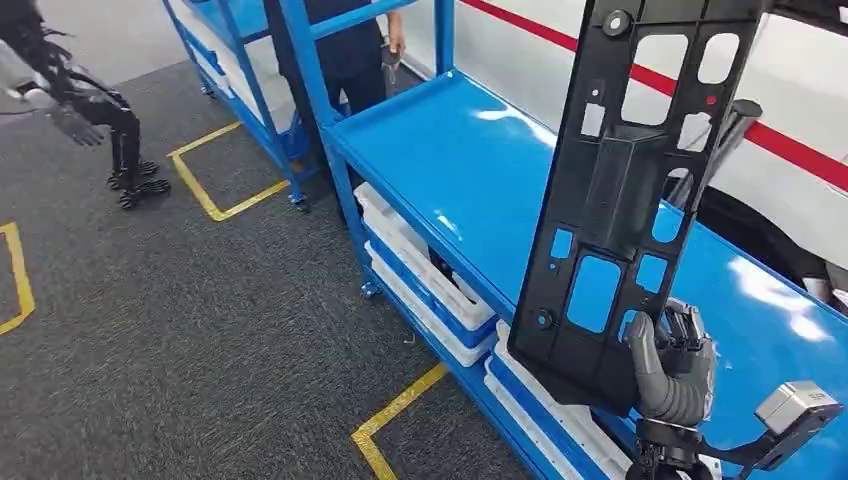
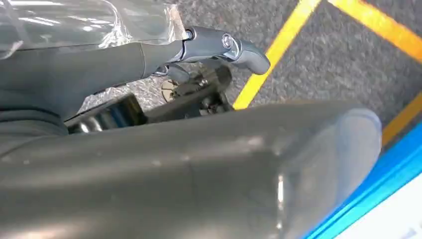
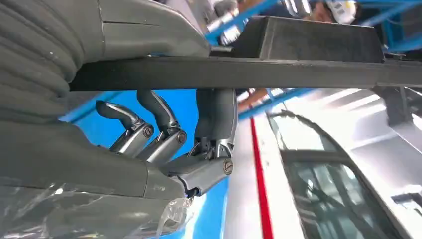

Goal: Take the parts from the cabinet and place them on the table.

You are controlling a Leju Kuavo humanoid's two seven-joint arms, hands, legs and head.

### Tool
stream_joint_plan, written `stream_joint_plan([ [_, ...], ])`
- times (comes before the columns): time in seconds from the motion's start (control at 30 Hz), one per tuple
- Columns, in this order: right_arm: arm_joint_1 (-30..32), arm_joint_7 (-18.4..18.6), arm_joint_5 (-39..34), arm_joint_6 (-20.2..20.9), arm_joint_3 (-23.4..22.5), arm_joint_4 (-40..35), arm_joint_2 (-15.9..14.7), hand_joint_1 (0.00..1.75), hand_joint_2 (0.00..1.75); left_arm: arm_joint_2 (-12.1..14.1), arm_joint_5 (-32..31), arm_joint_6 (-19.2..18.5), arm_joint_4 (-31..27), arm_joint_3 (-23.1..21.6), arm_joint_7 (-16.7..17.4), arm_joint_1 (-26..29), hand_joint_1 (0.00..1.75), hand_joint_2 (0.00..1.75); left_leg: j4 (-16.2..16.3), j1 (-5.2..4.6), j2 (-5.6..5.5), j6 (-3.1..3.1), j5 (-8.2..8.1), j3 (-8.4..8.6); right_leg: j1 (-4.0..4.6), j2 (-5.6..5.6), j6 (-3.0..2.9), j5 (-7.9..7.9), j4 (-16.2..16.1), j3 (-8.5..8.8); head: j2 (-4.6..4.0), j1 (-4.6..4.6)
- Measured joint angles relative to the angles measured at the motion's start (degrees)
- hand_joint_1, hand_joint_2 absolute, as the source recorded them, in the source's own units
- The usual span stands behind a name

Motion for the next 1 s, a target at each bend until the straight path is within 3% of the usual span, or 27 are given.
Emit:
stream_joint_plan([
  [0.07, 0.0, 0.0, 0.0, 0.0, -0.2, 0.0, -0.1, 1.75, 1.75, 0.0, 0.0, 0.0, 0.0, 0.0, 0.0, 0.1, 0.0, 0.0, 0.3, 0.0, -1.93, -0.21, -0.45, 0.52, -0.11, 0.83, 0.05, 5.84, -8.1, 2.46, 0.0, 0.02],
  [0.1, 0.0, 0.0, 0.0, 0.0, -0.3, 0.0, -0.2, 1.75, 1.75, 0.0, 0.0, 0.0, 0.0, 0.0, 0.0, 0.1, 0.0, 0.0, 0.7, 0.01, -2.78, -0.43, -0.85, 0.57, -0.44, 2.94, 0.23, 8.47, -13.0, 4.16, 0.0, 0.02],
  [0.13, 0.0, 0.0, 0.0, -0.1, -0.3, 0.0, -0.3, 1.75, 1.75, 0.0, 0.0, 0.0, 0.0, 0.0, 0.0, 0.0, 0.0, 0.0, 1.3, -0.25, -3.4, -0.79, -1.28, 0.12, -0.84, 6.17, 0.15, 7.83, -14.6, 4.67, -0.02, 0.0],
  [0.17, 0.0, 0.0, 0.0, -0.1, -0.4, 0.0, -0.3, 1.75, 1.75, 0.0, 0.0, 0.0, 0.0, 0.0, 0.0, -0.1, 0.0, 0.0, 1.7, -0.21, -4.12, -0.92, -1.59, -0.4, -0.83, 4.91, -0.43, 7.95, -14.8, 4.55, 0.0, 0.02],
  [0.23, -0.1, 0.0, 0.0, -0.1, -0.4, 0.0, -0.3, 1.75, 1.75, 0.0, -0.1, 0.0, 0.0, 0.0, 0.0, 0.0, 0.0, 0.0, 1.5, 0.01, -5.12, -1.14, -1.46, -0.74, -0.34, 3.62, -0.97, 7.74, -14.8, 4.64, 0.0, -0.02],
  [0.27, -0.3, 0.0, 0.0, -0.1, -0.4, 0.0, -0.3, 1.75, 1.75, 0.1, -0.1, 0.0, 0.0, 0.0, 0.0, 0.2, 0.0, 0.0, 1.6, 0.14, -5.72, -1.23, -1.53, -0.88, -0.54, 2.84, -1.42, 7.77, -14.9, 4.74, 0.0, -0.02],
  [0.3, -0.4, 0.0, 0.0, 0.0, -0.5, -0.1, -0.2, 1.75, 1.75, 0.2, 0.0, 0.0, 0.0, 0.0, 0.0, 0.5, 0.0, 0.0, 2.5, -0.08, -3.14, -1.59, -1.95, -0.95, -0.81, 2.1, -1.68, 7.78, -15.1, 5.04, 0.0, 0.0],
  [0.33, -0.2, 0.0, 0.0, 0.0, -0.5, -0.1, -0.2, 1.75, 1.75, 0.2, 0.0, 0.0, 0.0, -0.1, 0.0, 0.5, 0.0, 0.0, 4.6, -0.37, 0.37, -2.25, -3.04, -1.86, -0.85, 1.53, -2.0, 7.6, -15.2, 5.28, 0.0, -0.18],
  [0.37, -0.2, 0.0, -0.1, 0.0, -0.5, -0.2, -0.1, 1.75, 1.75, 0.2, 0.1, 0.0, 0.0, -0.1, 0.0, 0.3, 0.0, 0.0, 8.5, 0.15, 1.98, -2.85, -4.83, -4.06, -0.84, 0.91, -2.44, 7.45, -15.2, 5.44, 0.0, -0.15],
  [0.43, 0.0, 0.0, -0.2, 0.0, -0.7, -0.2, 0.0, 1.75, 1.75, 0.2, 0.1, 0.0, 0.0, -0.2, 0.0, 0.1, 0.0, 0.0, 17.1, 1.21, 2.87, -3.71, -7.67, -8.98, -0.94, -0.4, -2.56, 7.09, -15.2, 5.7, 0.0, -0.17],
  [0.47, 0.0, 0.0, -0.2, 0.0, -0.7, -0.2, 0.0, 1.75, 1.75, 0.2, 0.1, 0.0, 0.0, -0.2, 0.0, 0.2, 0.0, 0.0, 19.5, 1.69, 2.97, -3.93, -7.85, -10.57, -1.06, -0.92, -2.47, 6.91, -15.2, 5.86, 0.0, -0.17],
  [0.5, 0.1, 0.0, -0.4, 0.0, -0.7, -0.2, 0.0, 1.75, 1.75, 0.2, 0.1, 0.0, 0.0, -0.3, 0.0, 0.2, 0.0, 0.0, 19.1, 2.1, 3.04, -4.19, -6.86, -10.8, -1.24, -1.56, -2.25, 6.7, -15.2, 6.14, 0.0, -0.2],
  [0.53, 0.1, 0.0, -0.5, 0.0, -0.7, -0.2, 0.0, 1.75, 1.75, 0.2, 0.2, 0.0, 0.0, -0.3, 0.0, 0.2, 0.0, 0.0, 16.3, 2.46, 3.26, -4.46, -4.99, -9.8, -1.37, -2.31, -1.97, 6.46, -15.2, 6.49, 0.0, -0.17],
  [0.57, 0.2, 0.0, -0.6, 0.0, -0.7, -0.2, 0.0, 1.75, 1.75, 0.2, 0.2, 0.0, 0.0, -0.3, 0.0, 0.2, 0.0, 0.0, 11.4, 2.68, 4.08, -4.78, -2.5, -7.55, -1.57, -3.06, -1.58, 6.19, -15.2, 6.9, 0.0, -0.17],
  [0.6, 0.1, 0.0, -0.6, 0.0, -0.8, -0.2, 0.0, 1.75, 1.75, 0.2, 0.3, 0.0, 0.0, -0.3, 0.0, 0.2, 0.0, 0.0, 5.6, 2.74, 6.07, -4.97, -0.05, -4.48, -1.75, -3.88, -1.18, 5.91, -15.2, 7.44, 0.0, -0.17],
  [0.63, 0.1, 0.0, -0.7, 0.0, -0.9, -0.4, -0.1, 1.75, 1.75, 0.0, 0.3, 0.0, -0.1, -0.3, 0.0, 0.0, 0.0, 0.0, 1.9, 2.61, 10.06, -4.99, 0.8, -2.69, -1.36, -4.44, -0.68, 5.6, -15.3, 7.88, 0.0, -0.2],
  [0.67, 0.2, 0.0, -0.7, 0.0, -1.1, -0.5, -0.2, 1.75, 1.75, 0.0, 0.3, 0.0, -0.1, -0.3, 0.1, -0.4, 0.0, 0.0, 1.9, 2.1, 10.08, -5.1, 0.62, -2.95, -1.33, -5.2, 0.05, 5.1, -15.3, 8.19, 0.0, -0.11],
  [0.77, 0.2, -0.2, -1.2, 0.0, -1.4, -0.7, -0.5, 1.75, 1.75, 0.1, 0.3, 0.0, -0.1, -0.3, 0.1, -0.2, 0.0, 0.0, 1.7, 1.45, 7.24, -3.77, 0.59, -3.39, -1.62, -7.71, 1.44, 5.07, -16.9, 9.87, 0.0, -0.11],
  [0.8, 0.3, -0.3, -1.3, 0.0, -1.4, -0.8, -0.5, 1.75, 1.75, 0.2, 0.4, 0.0, -0.1, -0.3, 0.2, 0.0, 0.0, 0.0, 1.0, 1.62, 5.96, -2.99, 1.18, -2.6, -1.81, -8.19, 2.01, 4.69, -17.2, 10.39, 0.0, -0.11],
  [0.83, 0.6, -0.3, -1.5, 0.0, -1.7, -0.9, -0.6, 1.75, 1.75, 0.2, 0.5, 0.0, -0.1, -0.3, 0.1, 0.4, 0.0, 0.0, 0.4, 2.0, 5.12, -2.64, 1.28, -2.11, -2.06, -4.47, 1.88, 3.66, -15.9, 10.3, -0.02, 0.11],
  [0.87, 0.5, -0.2, -1.6, 0.0, -1.8, -0.9, -0.8, 1.75, 1.75, 0.2, 0.5, 0.0, -0.1, -0.3, 0.2, 0.3, 0.0, 0.0, 0.4, 1.9, 4.42, -2.11, 1.26, -1.98, -1.81, -2.16, 1.43, 1.7, -12.5, 8.69, 0.0, 0.11],
  [0.93, 0.7, -0.2, -1.9, 0.0, -2.2, -0.9, -1.0, 1.75, 1.75, 0.1, 0.6, 0.0, -0.1, -0.3, 0.2, 0.1, 0.0, 0.0, 0.4, 1.51, 2.66, -1.36, 1.02, -1.83, -1.06, -0.22, 0.78, -2.13, -2.8, 3.26, 0.0, 0.13],
  [0.97, 0.7, -0.2, -2.0, 0.0, -2.2, -0.9, -1.0, 1.75, 1.75, 0.1, 0.7, 0.0, -0.1, -0.3, 0.1, 0.1, 0.0, 0.0, 0.4, 1.27, 1.64, -1.13, 0.87, -1.72, -0.66, 0.03, 0.62, -2.73, 0.6, 0.92, 0.0, 0.11],
  [1.0, 0.7, -0.1, -2.3, 0.0, -2.2, -0.9, -1.2, 1.75, 1.75, 0.1, 0.9, 0.0, -0.1, -0.3, 0.0, 0.1, 0.0, 0.0, 0.4, 0.99, 0.57, -0.97, 0.73, -1.5, -0.43, 0.12, 0.43, -1.77, 1.2, -0.3, 0.0, 0.13],
])
